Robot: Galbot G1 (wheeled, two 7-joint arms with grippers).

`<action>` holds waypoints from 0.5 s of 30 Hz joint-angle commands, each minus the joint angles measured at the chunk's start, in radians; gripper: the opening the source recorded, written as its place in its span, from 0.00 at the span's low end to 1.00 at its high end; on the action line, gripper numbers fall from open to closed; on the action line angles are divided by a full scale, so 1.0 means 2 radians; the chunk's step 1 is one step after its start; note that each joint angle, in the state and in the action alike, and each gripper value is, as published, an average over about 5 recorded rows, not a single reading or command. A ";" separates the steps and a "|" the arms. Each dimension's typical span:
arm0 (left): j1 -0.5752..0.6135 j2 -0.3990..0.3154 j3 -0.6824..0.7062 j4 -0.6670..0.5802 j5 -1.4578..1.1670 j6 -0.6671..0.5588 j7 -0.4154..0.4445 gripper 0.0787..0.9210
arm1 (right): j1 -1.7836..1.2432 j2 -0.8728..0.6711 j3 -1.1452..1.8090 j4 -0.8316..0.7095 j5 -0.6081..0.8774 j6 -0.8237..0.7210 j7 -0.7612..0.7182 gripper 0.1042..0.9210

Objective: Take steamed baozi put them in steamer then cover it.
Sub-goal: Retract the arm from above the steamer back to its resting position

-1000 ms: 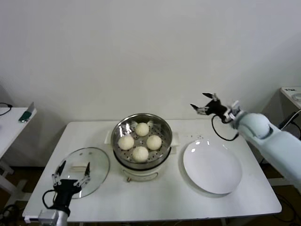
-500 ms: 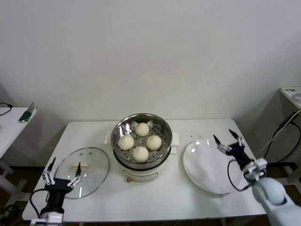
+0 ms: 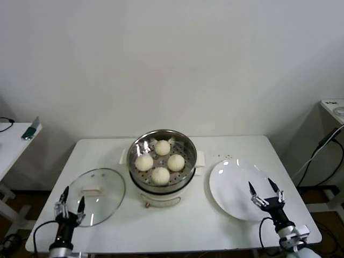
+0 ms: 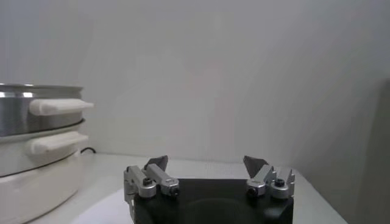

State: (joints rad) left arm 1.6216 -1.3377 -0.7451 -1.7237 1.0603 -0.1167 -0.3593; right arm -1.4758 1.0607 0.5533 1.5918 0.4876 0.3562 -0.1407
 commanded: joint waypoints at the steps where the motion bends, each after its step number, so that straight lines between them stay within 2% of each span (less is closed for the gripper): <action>1: -0.062 0.009 0.006 0.132 0.144 0.000 -0.044 0.88 | -0.031 0.039 0.024 0.008 -0.016 0.022 0.003 0.88; 10: -0.106 0.009 0.015 0.127 0.161 0.012 -0.024 0.88 | -0.036 0.045 0.028 0.006 -0.017 0.025 0.006 0.88; 15: -0.134 0.008 0.019 0.148 0.172 0.019 -0.012 0.88 | -0.041 0.047 0.031 0.010 -0.017 0.026 0.006 0.88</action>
State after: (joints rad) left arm 1.4684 -1.3270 -0.7158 -1.5249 1.3124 -0.0940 -0.3961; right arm -1.5381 1.1333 0.6017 1.6025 0.4616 0.3960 -0.1306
